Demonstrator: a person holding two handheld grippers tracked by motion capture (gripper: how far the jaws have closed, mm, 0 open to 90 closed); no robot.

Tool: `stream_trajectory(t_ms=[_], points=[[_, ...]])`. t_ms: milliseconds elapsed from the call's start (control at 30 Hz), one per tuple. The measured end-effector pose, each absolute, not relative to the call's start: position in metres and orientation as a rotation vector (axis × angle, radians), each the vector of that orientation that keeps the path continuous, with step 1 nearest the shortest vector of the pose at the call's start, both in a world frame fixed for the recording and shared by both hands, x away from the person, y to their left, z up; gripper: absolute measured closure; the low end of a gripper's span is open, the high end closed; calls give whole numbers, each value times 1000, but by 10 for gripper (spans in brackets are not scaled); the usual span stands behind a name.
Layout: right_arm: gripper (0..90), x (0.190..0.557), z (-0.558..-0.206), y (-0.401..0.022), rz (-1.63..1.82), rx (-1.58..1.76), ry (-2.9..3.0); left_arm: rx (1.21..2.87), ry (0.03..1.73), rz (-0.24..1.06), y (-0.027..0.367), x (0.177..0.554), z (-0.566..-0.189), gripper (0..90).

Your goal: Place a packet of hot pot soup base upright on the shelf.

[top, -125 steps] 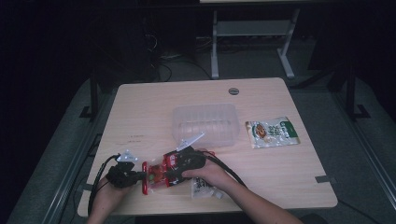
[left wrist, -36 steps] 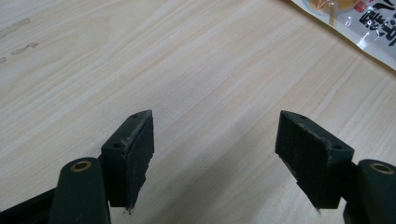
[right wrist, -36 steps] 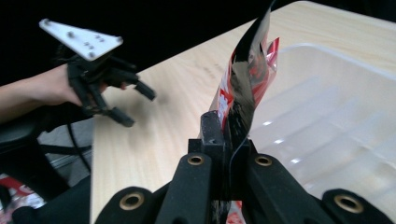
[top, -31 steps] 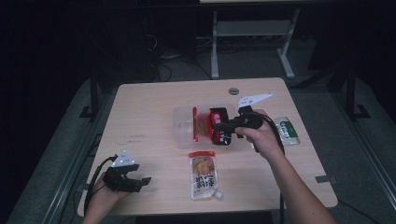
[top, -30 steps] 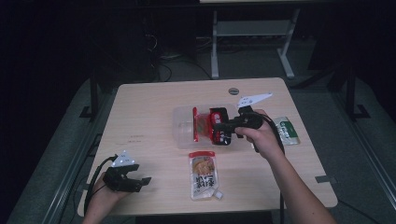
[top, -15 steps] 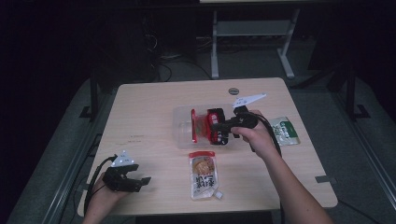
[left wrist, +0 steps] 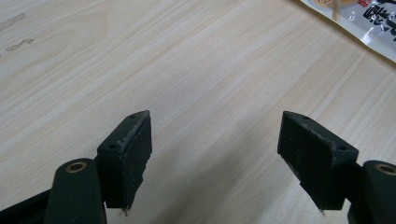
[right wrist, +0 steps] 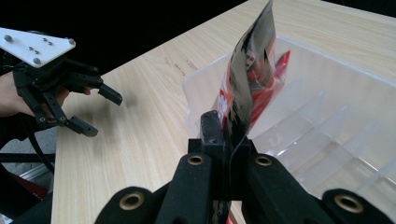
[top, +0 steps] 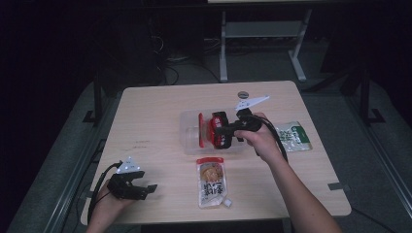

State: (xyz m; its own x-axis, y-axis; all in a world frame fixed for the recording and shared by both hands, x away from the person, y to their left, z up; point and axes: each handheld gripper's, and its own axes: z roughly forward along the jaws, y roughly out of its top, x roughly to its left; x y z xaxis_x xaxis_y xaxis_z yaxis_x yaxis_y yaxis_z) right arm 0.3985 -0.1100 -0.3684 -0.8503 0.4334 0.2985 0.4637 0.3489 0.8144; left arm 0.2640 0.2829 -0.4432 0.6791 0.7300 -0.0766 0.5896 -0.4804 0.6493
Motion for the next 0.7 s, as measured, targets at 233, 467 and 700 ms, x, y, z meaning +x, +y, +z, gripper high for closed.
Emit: stream_trajectory(t_ms=[233, 467, 700], points=[[900, 402, -372, -100, -1524, -840, -2577, 2233, 1002, 269, 282, 265, -444, 258], [900, 409, -379, -94, -1505, -852, -2570, 2239, 997, 265, 281, 265, -445, 257], [900, 416, -386, -87, -1483, -874, -2557, 2256, 984, 260, 279, 265, -445, 258]])
